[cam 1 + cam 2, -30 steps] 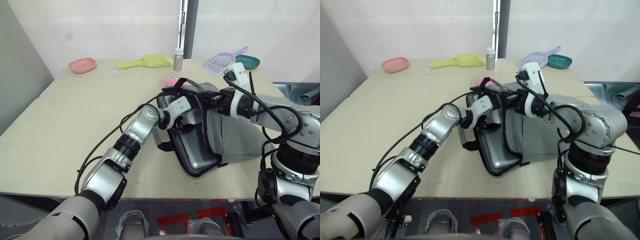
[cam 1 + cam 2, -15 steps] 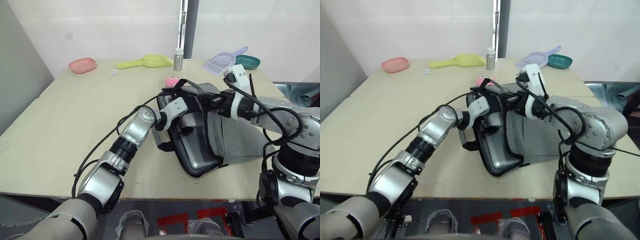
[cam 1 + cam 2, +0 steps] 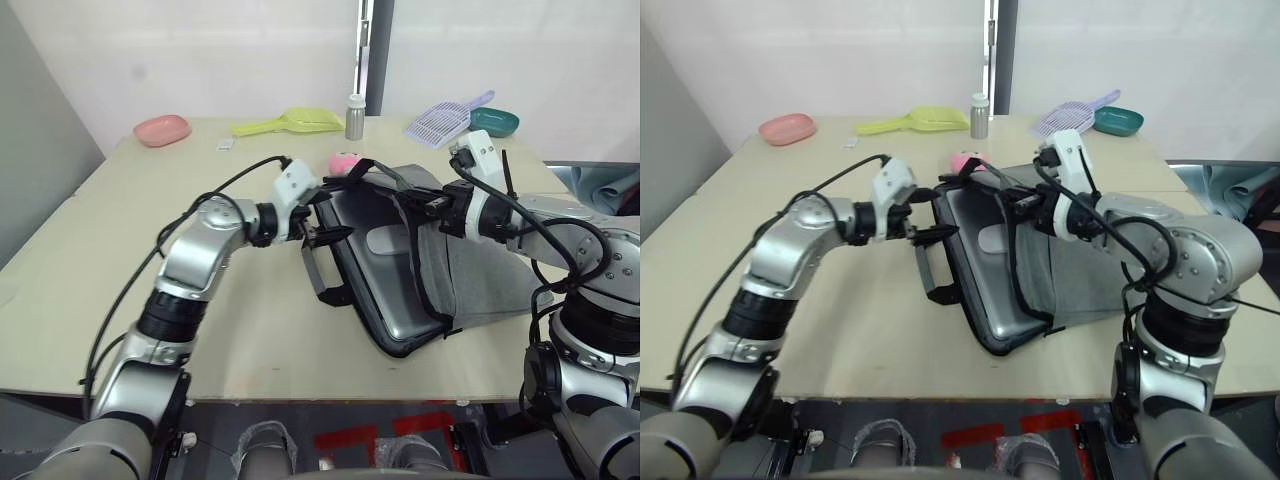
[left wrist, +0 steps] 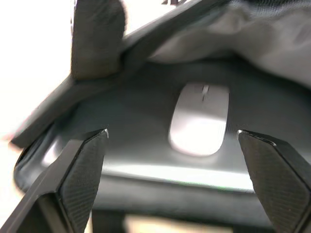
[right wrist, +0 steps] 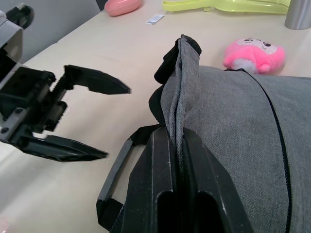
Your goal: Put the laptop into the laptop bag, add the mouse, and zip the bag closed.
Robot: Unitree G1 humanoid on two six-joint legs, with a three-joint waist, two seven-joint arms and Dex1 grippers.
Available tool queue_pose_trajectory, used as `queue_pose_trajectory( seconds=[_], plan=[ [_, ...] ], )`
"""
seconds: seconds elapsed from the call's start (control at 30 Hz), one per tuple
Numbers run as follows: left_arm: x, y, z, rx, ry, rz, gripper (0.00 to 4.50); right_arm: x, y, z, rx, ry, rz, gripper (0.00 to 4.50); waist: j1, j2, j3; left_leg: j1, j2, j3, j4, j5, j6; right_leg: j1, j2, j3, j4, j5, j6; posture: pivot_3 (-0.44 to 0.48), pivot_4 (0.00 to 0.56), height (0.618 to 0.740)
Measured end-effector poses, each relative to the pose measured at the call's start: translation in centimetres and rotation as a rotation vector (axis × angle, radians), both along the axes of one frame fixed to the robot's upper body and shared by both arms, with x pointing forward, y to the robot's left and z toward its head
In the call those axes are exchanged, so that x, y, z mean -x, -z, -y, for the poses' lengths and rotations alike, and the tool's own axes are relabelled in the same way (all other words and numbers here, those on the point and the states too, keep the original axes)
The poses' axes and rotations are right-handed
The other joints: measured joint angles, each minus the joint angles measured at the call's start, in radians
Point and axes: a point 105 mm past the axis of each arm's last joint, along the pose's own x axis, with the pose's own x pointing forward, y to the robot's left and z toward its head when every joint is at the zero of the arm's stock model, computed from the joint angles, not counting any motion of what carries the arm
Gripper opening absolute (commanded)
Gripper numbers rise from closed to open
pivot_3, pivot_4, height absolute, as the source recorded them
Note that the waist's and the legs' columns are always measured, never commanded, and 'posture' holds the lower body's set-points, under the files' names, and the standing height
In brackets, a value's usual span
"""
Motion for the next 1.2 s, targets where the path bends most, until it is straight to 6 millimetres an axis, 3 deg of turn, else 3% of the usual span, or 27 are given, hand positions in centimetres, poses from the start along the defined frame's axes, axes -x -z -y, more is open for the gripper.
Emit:
queue_pose_trajectory(
  seconds=[0.17, 0.3, 0.43, 0.53, 0.63, 1.0, 1.2],
  plan=[
    [4.0, -0.6, -5.8, 0.053, 0.084, -0.124, 4.48, 0.1, 1.2, -0.7, -0.014, -0.028, -0.041, 0.0, -0.008, 0.001, 0.0, 0.0, 0.0, 0.0, -0.004, 0.0, -0.001, 0.0, 0.001, -0.001, -0.003, 0.0, -0.001, 0.0, 0.15, 0.74],
    [8.0, 1.1, -9.4, 0.033, 0.167, -0.259, 4.48, 0.3, 2.6, -1.2, -0.026, -0.048, -0.082, 0.0, -0.004, 0.001, 0.0, 0.0, 0.0, 0.0, -0.006, 0.0, -0.001, 0.0, 0.0, -0.002, -0.007, 0.0, 0.0, 0.0, 0.15, 0.74],
    [8.4, 1.5, -12.0, 0.045, 0.129, -0.294, 4.48, 0.5, 4.4, -2.1, -0.027, -0.064, -0.117, 0.0, 0.001, 0.001, 0.0, 0.001, 0.0, 0.0, -0.006, 0.0, -0.002, 0.001, 0.0, -0.002, -0.007, 0.0, 0.0, 0.0, 0.15, 0.74],
    [7.9, 1.1, -13.8, 0.069, 0.074, -0.276, 4.48, 0.5, 7.0, -2.9, 0.003, -0.077, -0.166, 0.0, -0.005, 0.001, 0.0, 0.001, 0.001, 0.0, -0.006, 0.0, -0.002, 0.001, 0.0, -0.002, -0.007, 0.0, 0.001, 0.0, 0.15, 0.74],
    [7.8, 1.1, -14.4, 0.073, 0.06, -0.268, 4.48, 0.5, 8.4, -2.9, 0.031, -0.081, -0.192, 0.0, -0.005, 0.001, 0.0, 0.0, 0.0, 0.0, -0.006, 0.0, -0.002, 0.001, 0.0, -0.002, -0.007, 0.001, 0.001, 0.0, 0.15, 0.74],
    [7.4, 0.5, -14.8, 0.071, 0.053, -0.244, 4.48, 0.1, 7.5, -3.0, -0.017, -0.105, -0.168, 0.0, -0.009, 0.0, 0.0, 0.001, 0.001, 0.0, -0.003, 0.0, -0.001, 0.0, 0.0, -0.001, -0.002, 0.001, 0.001, 0.0, 0.15, 0.74],
    [7.2, 0.2, -14.6, 0.069, 0.066, -0.242, 4.48, 2.6, 6.8, -4.6, 0.009, -0.246, -0.156, 0.0, -0.016, 0.0, 0.0, 0.002, 0.002, 0.0, -0.004, 0.0, -0.001, 0.0, 0.002, -0.001, -0.002, 0.0, 0.0, 0.0, 0.15, 0.74]
  ],
)
